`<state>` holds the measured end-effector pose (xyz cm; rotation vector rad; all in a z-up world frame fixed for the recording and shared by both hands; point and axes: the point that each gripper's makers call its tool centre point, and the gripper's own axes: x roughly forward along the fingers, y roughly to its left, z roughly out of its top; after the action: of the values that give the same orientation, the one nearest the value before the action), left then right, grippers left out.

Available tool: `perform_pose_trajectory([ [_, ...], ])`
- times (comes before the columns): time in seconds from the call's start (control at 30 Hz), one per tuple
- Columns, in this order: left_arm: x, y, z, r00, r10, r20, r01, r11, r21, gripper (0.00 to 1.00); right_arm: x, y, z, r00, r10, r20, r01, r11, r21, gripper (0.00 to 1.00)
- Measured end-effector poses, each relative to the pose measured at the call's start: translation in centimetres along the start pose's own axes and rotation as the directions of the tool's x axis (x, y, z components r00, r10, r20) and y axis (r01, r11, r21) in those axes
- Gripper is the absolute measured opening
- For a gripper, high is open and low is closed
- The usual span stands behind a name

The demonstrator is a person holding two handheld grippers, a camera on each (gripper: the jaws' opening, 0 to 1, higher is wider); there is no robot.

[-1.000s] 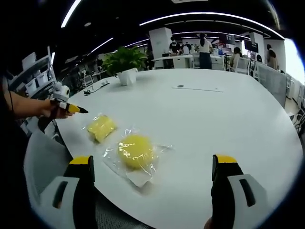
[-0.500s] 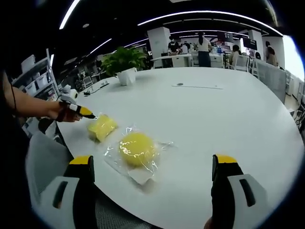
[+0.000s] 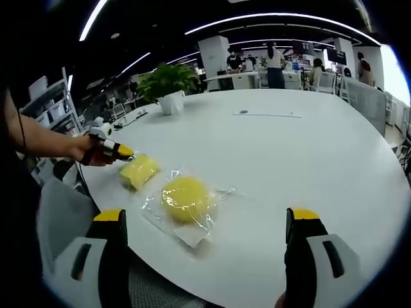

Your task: Compare the silicone blocks by pressing each to a similar depth, holding the contact briefly, and releasing to observe deformation and rebound differences across the visible hardness samples.

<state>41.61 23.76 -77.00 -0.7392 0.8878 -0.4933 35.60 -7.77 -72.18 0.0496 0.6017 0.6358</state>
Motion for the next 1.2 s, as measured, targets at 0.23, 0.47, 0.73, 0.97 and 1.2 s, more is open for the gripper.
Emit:
perform_pose_trajectory([
  [0.23,0.5,0.2,-0.4,1.0,0.013,-0.02,-0.014,0.999,-0.035,0.15,0.2,0.2,-0.3,1.0,0.01,-0.011,-0.01,1.0,-0.004,0.96],
  [0.47,0.5,0.1,0.4,0.998,-0.03,0.048,0.038,0.984,-0.176,0.07,0.2,0.0,0.0,1.0,0.011,-0.004,-0.011,1.0,0.0,0.96],
  [0.73,0.8,-0.7,-0.2,0.997,-0.074,0.037,0.08,0.982,-0.169,0.06,-0.1,0.2,-0.8,1.0,0.013,-0.015,-0.013,1.0,0.006,0.96],
  [0.97,1.1,-1.5,-1.4,0.995,-0.099,-0.023,0.096,0.988,-0.118,0.0,-0.4,0.2,-0.9,1.0,0.014,-0.018,-0.014,1.0,0.004,0.96],
  [1.2,0.7,-1.6,-1.7,0.996,-0.087,-0.021,0.086,0.996,-0.022,0.0,-0.2,-0.1,0.0,1.0,0.013,-0.004,-0.013,1.0,0.0,0.96],
])
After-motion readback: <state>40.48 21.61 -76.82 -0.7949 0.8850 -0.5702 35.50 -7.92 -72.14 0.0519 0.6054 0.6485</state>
